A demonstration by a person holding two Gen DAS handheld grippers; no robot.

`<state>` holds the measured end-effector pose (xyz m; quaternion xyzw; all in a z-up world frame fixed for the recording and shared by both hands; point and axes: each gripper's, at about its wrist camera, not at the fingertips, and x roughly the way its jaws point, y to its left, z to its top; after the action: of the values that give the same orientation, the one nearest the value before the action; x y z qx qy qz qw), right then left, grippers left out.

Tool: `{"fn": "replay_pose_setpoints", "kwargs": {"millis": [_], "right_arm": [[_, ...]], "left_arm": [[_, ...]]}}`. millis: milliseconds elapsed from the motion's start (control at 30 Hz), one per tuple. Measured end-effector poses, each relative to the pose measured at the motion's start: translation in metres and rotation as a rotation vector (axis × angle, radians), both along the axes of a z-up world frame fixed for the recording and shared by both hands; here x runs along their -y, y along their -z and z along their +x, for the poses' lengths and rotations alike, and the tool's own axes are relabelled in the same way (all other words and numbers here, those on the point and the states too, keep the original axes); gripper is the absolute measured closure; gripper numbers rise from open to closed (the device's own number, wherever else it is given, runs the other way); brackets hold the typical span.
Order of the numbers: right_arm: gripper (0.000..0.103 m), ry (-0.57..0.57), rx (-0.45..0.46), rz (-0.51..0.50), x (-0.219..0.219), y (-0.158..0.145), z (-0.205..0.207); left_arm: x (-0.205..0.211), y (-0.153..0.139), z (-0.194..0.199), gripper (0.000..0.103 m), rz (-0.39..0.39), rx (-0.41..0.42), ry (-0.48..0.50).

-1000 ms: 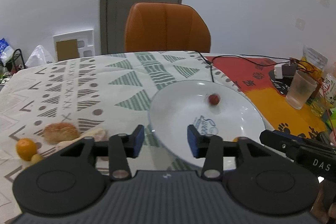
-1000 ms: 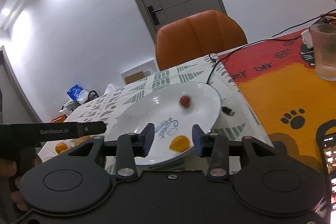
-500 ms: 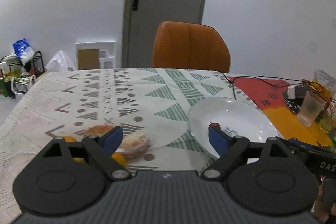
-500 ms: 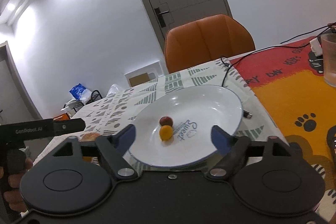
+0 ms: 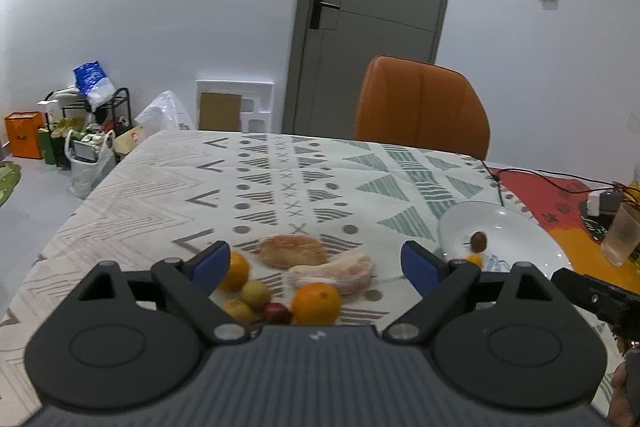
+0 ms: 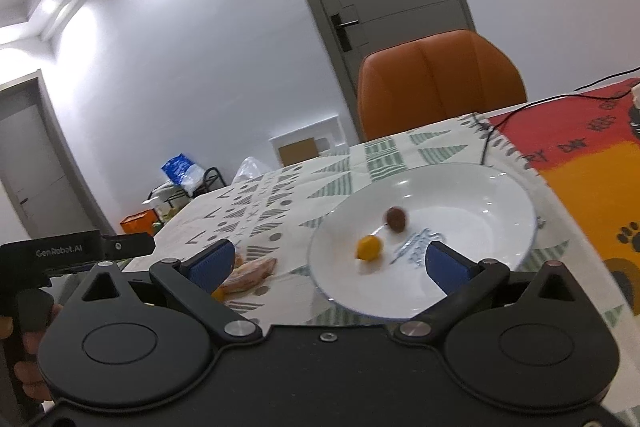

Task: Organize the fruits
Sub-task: 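Move both tools back from the plate toward the fruit pile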

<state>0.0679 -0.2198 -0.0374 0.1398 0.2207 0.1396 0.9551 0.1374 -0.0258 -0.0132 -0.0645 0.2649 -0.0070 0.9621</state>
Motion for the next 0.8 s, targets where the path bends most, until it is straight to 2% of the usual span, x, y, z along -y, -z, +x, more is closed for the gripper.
{"fn": "replay_pose_setpoints", "kwargs": {"millis": [500, 800], "right_arm": [[0.000, -0.081, -0.009, -0.009, -0.044, 0.000, 0.009], [0.003, -0.132, -0.030, -0.057, -0.070, 0.003, 0.010]], "left_arm": [[-0.048, 0.006, -0.011, 0.012, -0.027, -0.001, -0.085], [-0.064, 0.016, -0.015, 0.014, -0.035, -0.013, -0.088]]}}
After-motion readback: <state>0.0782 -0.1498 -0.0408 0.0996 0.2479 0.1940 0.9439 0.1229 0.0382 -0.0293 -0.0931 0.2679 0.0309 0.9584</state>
